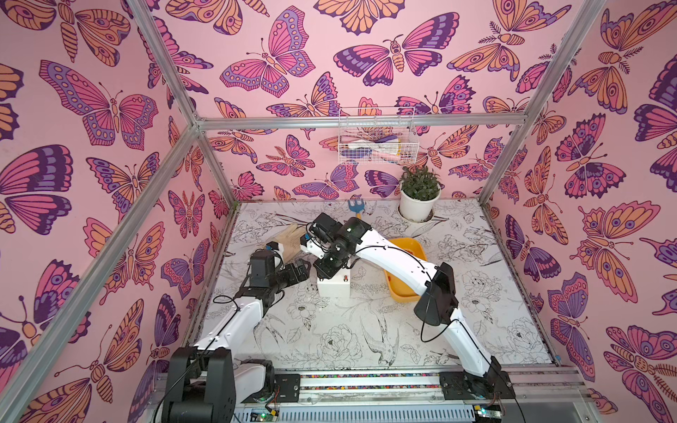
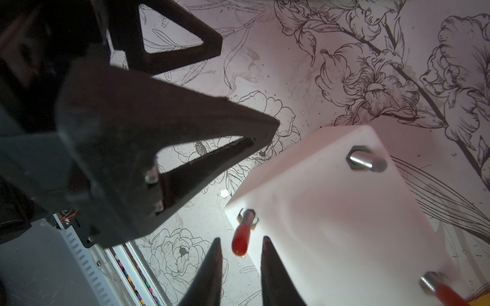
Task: Cover the protruding screws with screw protection sleeves
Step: Attach the screw protection sleeve to the screw, then adjust the screw protection sleeve on the screw.
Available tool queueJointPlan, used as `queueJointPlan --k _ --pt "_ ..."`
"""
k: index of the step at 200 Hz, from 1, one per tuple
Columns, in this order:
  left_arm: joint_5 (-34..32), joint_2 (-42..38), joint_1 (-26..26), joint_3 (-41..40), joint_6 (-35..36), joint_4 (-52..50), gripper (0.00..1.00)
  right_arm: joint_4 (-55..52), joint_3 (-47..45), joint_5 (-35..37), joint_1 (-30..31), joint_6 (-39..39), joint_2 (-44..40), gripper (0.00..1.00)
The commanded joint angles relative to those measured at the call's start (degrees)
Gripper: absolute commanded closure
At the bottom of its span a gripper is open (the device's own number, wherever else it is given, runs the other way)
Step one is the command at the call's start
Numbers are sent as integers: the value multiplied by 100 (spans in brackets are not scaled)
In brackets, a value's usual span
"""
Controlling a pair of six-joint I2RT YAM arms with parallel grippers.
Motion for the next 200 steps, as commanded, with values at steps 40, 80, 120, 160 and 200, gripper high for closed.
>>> queueJointPlan --k 40,80,120,160,200 --pt "3 -112 41 106 22 -177 1 247 -289 296 10 66 -630 68" --pt "-59 -260 36 386 78 -572 4 844 -1007 407 -60 189 -1308 67" --pt "18 -373 33 451 -178 -645 8 1530 -2012 865 -297 694 -1948 74" --pt "157 -522 24 505 -402 -732 18 2308 -3345 705 -817 1181 -2616 82" --pt "134 -849 -29 612 -526 -1042 38 3136 -4689 -3 -1543 1684 -3236 86"
